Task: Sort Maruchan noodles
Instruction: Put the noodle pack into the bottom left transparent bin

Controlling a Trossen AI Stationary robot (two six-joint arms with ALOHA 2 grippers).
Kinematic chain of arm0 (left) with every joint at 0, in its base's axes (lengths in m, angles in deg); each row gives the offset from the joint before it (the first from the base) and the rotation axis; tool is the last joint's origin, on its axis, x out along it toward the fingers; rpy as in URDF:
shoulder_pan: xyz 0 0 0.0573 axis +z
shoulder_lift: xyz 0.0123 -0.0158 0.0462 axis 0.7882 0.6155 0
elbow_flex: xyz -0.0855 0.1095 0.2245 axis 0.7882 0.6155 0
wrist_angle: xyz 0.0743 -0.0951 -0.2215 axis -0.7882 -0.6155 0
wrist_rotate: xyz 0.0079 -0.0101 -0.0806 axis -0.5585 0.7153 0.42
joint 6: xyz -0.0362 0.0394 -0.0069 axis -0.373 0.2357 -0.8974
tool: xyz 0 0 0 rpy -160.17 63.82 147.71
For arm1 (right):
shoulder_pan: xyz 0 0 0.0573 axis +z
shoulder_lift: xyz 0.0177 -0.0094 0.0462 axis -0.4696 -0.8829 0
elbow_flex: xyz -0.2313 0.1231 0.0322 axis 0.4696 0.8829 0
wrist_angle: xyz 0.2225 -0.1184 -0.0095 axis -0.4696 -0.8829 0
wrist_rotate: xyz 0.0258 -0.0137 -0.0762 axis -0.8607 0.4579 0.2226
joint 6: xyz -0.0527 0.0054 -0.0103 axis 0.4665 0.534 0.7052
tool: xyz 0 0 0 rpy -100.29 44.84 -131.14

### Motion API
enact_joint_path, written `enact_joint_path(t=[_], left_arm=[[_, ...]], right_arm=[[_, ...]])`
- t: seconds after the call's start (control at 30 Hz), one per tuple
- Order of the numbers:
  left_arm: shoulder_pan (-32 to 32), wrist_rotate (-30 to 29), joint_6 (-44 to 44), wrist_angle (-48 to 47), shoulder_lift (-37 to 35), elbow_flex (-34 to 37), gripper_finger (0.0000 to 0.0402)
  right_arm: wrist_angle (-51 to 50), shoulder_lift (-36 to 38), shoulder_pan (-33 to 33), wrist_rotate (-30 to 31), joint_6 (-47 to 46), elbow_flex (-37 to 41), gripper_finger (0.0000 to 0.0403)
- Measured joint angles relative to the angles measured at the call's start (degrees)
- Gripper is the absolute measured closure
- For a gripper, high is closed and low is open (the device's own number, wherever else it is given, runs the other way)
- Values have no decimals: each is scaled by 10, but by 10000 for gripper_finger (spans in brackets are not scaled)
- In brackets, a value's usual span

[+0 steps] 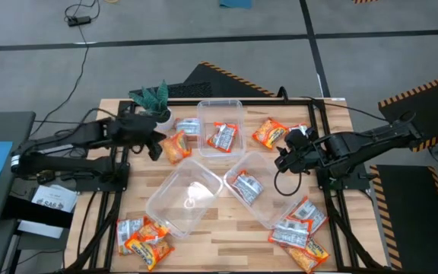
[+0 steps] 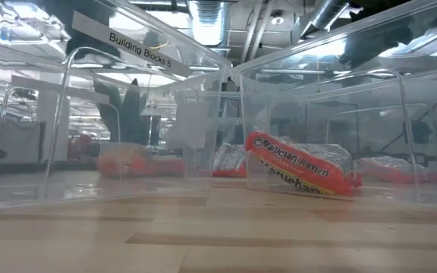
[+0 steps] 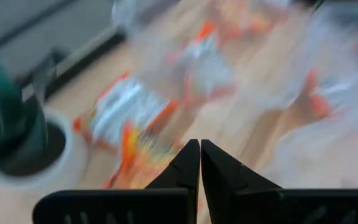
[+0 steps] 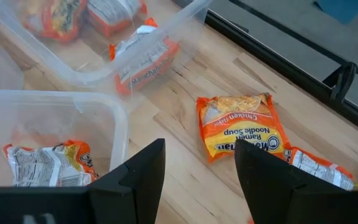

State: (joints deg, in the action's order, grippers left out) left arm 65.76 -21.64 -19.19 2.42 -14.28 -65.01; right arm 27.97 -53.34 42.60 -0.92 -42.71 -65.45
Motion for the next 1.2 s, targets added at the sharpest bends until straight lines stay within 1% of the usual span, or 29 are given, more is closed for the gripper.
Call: enact_joint_path(t=[0.07, 0.13, 0.2, 0.27, 0.4, 0.47, 0.53, 0.63, 0.7, 0.83, 0.97, 1.03, 1.2], left_arm=[[-13, 14, 14, 44, -20, 6, 401], [-32, 22, 27, 66, -33, 12, 401], [-46, 17, 34, 66, -36, 14, 401], [-54, 4, 27, 44, -33, 14, 401], [-54, -22, 1, -5, 7, 14, 401], [-52, -35, -4, -13, 41, 15, 399], [-44, -34, 1, -7, 77, 15, 389], [-12, 4, 17, -10, 141, 15, 359], [20, 32, 28, -14, 182, 15, 332], [85, 70, 53, -25, 247, 15, 271], [128, 97, 71, -4, 278, 15, 219], [140, 101, 72, 9, 287, 15, 200], [153, 102, 72, 17, 308, 15, 171]], right_arm=[[3, 0, 0, 6, 1, 0, 189], [9, 0, 0, 6, 2, 0, 189], [10, 0, 0, 7, 2, 0, 189], [10, 0, 0, 7, 2, 0, 189], [13, 0, 0, 7, 2, 0, 189], [13, 0, 0, 7, 2, 0, 189], [13, 0, 0, 7, 2, 0, 189], [13, 0, 0, 8, 2, 0, 189], [13, 0, 0, 8, 2, 0, 189], [12, 0, 0, 9, 2, 0, 189], [12, 0, 0, 9, 2, 0, 189], [12, 0, 0, 9, 2, 0, 189], [12, 0, 0, 9, 2, 0, 189]])
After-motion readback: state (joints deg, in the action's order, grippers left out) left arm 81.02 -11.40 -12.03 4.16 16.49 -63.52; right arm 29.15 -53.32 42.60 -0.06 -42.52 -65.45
